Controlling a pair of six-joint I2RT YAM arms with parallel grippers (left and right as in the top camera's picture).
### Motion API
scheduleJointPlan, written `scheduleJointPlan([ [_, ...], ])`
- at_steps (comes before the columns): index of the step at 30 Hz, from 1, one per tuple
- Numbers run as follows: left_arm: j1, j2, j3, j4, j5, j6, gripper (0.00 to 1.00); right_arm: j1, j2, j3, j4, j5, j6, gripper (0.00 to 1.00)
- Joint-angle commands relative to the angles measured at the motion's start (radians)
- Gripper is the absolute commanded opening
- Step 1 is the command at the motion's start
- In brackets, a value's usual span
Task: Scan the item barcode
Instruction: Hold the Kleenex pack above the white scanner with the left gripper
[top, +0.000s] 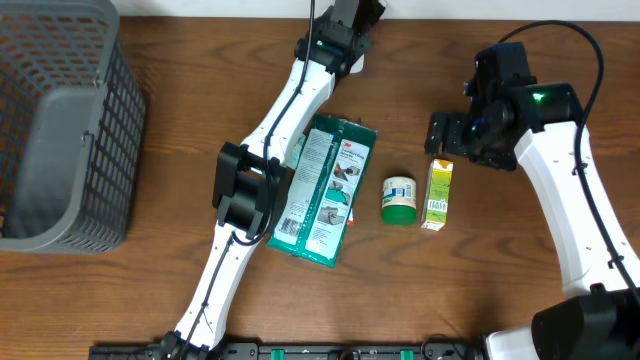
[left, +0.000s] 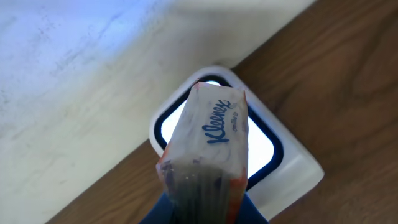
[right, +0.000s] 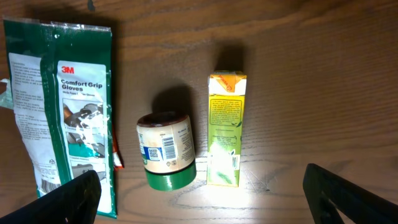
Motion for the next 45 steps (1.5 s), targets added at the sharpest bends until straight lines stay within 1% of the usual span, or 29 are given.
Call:
scheduleJointPlan([
  [1, 0.007, 0.021, -0.019, -0.008, -0.041, 0.031, 0.07, 0.009, 0.003, 0.002, -0.001, 0.012, -0.005, 0.99],
  [10, 0.005, 0.014, -0.019, -0.006, -0.041, 0.011, 0.07, 0.009, 0.003, 0.002, -0.001, 0.012, -0.005, 0.99],
  [15, 0.0, -0.064, -0.019, -0.027, -0.028, -0.122, 0.07, 0.009, 0.003, 0.002, -0.001, 0.012, -0.005, 0.99],
  [19, 0.002, -0.165, -0.019, -0.122, 0.11, -0.238, 0.07, 0.009, 0.003, 0.002, -0.001, 0.012, -0.005, 0.99],
  [22, 0.002, -0.259, -0.019, -0.254, 0.247, -0.354, 0.07, 0.009, 0.003, 0.002, -0.001, 0.012, -0.005, 0.99],
  [25, 0.002, -0.337, -0.019, -0.399, 0.383, -0.445, 0.07, 0.009, 0.003, 0.002, -0.001, 0.012, -0.005, 0.99],
  [27, 0.002, -0.378, -0.019, -0.491, 0.479, -0.476, 0.07, 0.009, 0.003, 0.002, -0.001, 0.012, -0.005, 0.99],
  [31, 0.002, -0.409, -0.019, -0.594, 0.614, -0.479, 0.07, 0.008, 0.003, 0.002, 0.003, 0.012, -0.003, 0.99],
  [34, 0.002, -0.404, -0.019, -0.642, 0.689, -0.479, 0.08, 0.009, 0.003, 0.002, 0.086, 0.0, 0.003, 0.99],
  [36, -0.005, -0.402, -0.019, -0.657, 0.724, -0.479, 0.08, 0.003, -0.001, 0.011, 0.076, -0.029, -0.012, 0.99],
  [39, -0.029, -0.394, -0.019, -0.644, 0.748, -0.494, 0.08, -0.043, -0.025, 0.063, 0.01, -0.083, -0.011, 0.99],
  [41, -0.058, -0.381, -0.019, -0.607, 0.758, -0.539, 0.08, -0.096, -0.06, 0.111, -0.028, -0.087, -0.011, 0.99],
  [45, -0.138, -0.341, -0.019, -0.489, 0.758, -0.628, 0.08, -0.262, -0.151, 0.24, -0.131, -0.135, -0.011, 0.99],
])
